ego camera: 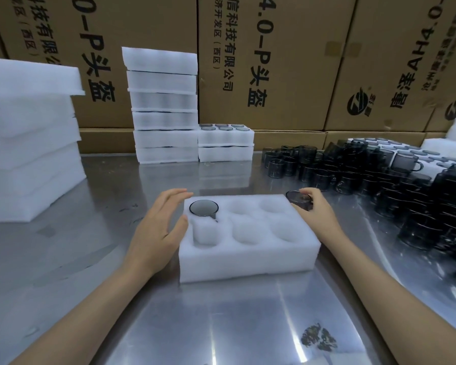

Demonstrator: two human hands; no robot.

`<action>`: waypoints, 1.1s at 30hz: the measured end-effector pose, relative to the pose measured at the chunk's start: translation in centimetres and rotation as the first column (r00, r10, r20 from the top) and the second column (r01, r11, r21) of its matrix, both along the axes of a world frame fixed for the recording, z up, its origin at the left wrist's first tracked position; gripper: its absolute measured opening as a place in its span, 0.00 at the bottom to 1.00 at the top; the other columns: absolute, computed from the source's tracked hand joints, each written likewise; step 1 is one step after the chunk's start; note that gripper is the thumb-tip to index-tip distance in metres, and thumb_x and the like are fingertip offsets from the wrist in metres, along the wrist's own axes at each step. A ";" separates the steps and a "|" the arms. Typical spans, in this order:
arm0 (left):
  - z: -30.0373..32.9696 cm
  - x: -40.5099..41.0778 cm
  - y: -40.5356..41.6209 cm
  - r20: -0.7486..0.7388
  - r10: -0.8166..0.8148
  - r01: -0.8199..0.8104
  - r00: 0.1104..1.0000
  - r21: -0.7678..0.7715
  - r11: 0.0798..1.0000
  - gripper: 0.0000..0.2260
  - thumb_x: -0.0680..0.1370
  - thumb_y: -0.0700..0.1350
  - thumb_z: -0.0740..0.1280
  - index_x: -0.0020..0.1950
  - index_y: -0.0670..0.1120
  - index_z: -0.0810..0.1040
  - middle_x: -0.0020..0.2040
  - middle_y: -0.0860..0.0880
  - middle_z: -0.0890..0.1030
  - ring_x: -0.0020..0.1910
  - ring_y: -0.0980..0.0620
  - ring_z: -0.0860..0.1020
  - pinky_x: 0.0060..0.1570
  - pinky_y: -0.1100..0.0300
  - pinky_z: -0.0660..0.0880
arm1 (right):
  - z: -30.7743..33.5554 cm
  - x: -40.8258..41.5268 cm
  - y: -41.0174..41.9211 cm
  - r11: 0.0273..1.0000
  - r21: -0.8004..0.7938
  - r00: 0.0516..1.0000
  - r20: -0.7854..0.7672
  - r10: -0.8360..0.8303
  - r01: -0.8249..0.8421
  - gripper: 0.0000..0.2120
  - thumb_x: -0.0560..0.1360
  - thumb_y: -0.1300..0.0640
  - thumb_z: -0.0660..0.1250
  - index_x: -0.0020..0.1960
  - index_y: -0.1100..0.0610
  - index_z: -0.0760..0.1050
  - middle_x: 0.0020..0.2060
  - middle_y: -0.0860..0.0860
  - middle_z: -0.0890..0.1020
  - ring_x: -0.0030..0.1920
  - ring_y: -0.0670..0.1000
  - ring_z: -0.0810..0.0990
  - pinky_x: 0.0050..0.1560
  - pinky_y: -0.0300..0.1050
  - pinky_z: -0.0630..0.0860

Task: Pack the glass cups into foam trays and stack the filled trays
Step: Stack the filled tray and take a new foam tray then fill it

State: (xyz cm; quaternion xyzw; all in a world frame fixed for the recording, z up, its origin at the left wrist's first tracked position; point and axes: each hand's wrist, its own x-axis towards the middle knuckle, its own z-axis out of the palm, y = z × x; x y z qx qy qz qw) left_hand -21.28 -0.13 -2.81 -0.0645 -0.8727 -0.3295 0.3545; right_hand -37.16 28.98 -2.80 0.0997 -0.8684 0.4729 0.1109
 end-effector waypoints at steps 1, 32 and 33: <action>0.0 0.0 0.0 -0.002 0.006 -0.006 1.000 -0.003 1.000 0.21 0.74 0.56 0.54 0.65 0.55 0.72 0.64 0.65 0.67 0.61 0.60 0.71 0.52 0.67 0.67 | 0.0 -0.1 0.0 0.999 0.024 1.000 -0.009 -0.021 0.022 0.26 0.71 0.46 0.71 0.66 0.51 0.69 0.58 0.50 0.72 0.55 0.50 0.73 0.52 0.45 0.69; 0.5 -0.1 0.8 0.000 -0.022 0.022 1.000 0.002 1.000 0.18 0.75 0.55 0.53 0.61 0.54 0.74 0.60 0.66 0.69 0.61 0.65 0.70 0.55 0.75 0.64 | 4.6 6.8 -8.7 0.891 0.402 0.923 -0.217 0.317 -0.211 0.24 0.67 0.32 0.66 0.59 0.40 0.67 0.51 0.43 0.75 0.51 0.47 0.76 0.46 0.44 0.71; 0.6 -0.1 0.8 0.009 -0.025 0.025 1.000 0.003 1.000 0.18 0.75 0.55 0.54 0.62 0.57 0.73 0.60 0.66 0.70 0.61 0.65 0.70 0.56 0.73 0.64 | 4.6 6.8 -8.8 0.891 0.398 0.927 -0.200 0.318 -0.219 0.25 0.67 0.32 0.66 0.60 0.39 0.67 0.52 0.43 0.75 0.52 0.47 0.76 0.48 0.44 0.72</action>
